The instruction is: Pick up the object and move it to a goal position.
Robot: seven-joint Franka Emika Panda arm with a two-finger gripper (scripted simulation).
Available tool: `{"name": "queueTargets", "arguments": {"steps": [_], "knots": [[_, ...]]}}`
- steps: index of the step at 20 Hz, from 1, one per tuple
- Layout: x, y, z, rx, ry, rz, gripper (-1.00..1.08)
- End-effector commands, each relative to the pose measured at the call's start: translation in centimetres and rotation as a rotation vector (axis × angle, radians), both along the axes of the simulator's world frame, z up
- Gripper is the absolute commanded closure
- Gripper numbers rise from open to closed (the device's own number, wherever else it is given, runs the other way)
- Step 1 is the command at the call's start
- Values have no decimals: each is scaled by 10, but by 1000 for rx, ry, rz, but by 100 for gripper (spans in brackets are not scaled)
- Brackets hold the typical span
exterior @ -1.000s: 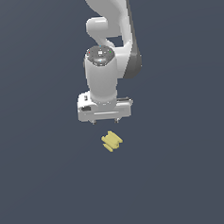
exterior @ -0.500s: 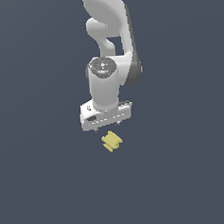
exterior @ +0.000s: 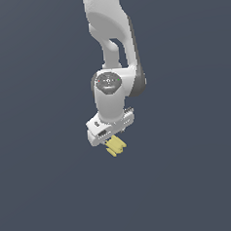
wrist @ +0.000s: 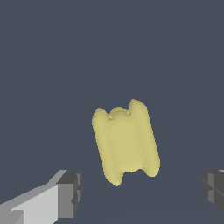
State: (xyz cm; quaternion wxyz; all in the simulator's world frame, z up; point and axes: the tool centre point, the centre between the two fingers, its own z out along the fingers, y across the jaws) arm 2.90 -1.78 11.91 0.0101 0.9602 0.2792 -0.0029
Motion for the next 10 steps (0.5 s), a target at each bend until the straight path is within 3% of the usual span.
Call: {"name": "queueTargets", "arguments": {"steps": [1,10], "knots": [[2,2,-7,5,1,65,-92],[7,6,-24,18,3,211,-92]]}}
